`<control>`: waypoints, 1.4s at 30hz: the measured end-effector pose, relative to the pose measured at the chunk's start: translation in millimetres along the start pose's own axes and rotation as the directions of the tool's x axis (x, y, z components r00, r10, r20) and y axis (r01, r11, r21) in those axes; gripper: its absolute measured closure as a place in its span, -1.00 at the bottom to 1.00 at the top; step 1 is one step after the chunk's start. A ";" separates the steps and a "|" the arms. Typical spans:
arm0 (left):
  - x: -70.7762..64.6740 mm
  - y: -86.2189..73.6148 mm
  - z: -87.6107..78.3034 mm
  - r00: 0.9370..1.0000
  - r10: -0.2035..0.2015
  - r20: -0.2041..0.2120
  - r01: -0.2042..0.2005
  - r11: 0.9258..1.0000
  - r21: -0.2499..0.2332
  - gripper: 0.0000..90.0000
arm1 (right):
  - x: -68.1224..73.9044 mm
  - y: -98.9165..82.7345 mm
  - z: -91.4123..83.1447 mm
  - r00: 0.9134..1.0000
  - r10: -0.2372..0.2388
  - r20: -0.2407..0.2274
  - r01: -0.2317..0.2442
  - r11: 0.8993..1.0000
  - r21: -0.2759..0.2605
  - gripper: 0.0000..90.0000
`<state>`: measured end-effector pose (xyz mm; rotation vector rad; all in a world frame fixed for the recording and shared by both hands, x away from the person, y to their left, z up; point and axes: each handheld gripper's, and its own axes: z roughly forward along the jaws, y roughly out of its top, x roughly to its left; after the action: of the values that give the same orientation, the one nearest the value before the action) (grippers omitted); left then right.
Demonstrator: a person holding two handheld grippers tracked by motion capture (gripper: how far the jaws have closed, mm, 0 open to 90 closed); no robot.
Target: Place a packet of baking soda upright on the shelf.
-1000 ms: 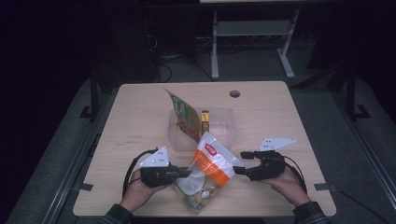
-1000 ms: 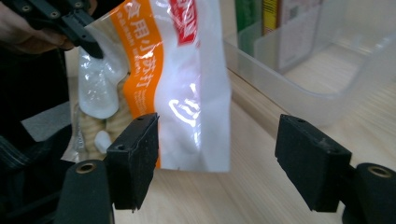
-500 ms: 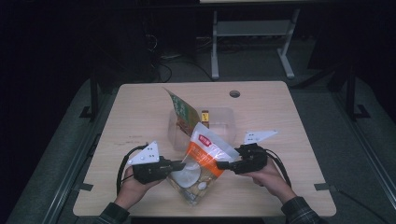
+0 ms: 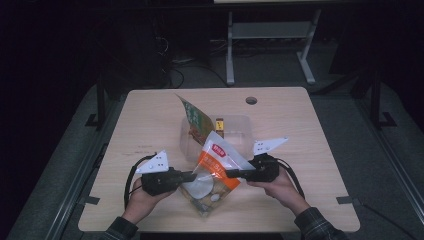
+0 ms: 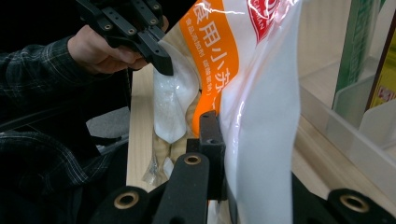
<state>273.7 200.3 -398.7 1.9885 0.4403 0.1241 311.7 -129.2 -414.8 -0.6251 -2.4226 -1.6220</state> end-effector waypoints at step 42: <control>16.7 -27.6 -10.6 0.994 -0.098 -0.043 0.103 0.987 0.123 -0.05 | 31.1 34.2 -66.2 0.985 -0.131 0.108 0.144 0.982 -0.121 0.99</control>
<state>279.3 226.0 -420.2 2.0853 0.5837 0.0711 291.8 -170.7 -348.4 -0.5823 -2.4970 -1.8563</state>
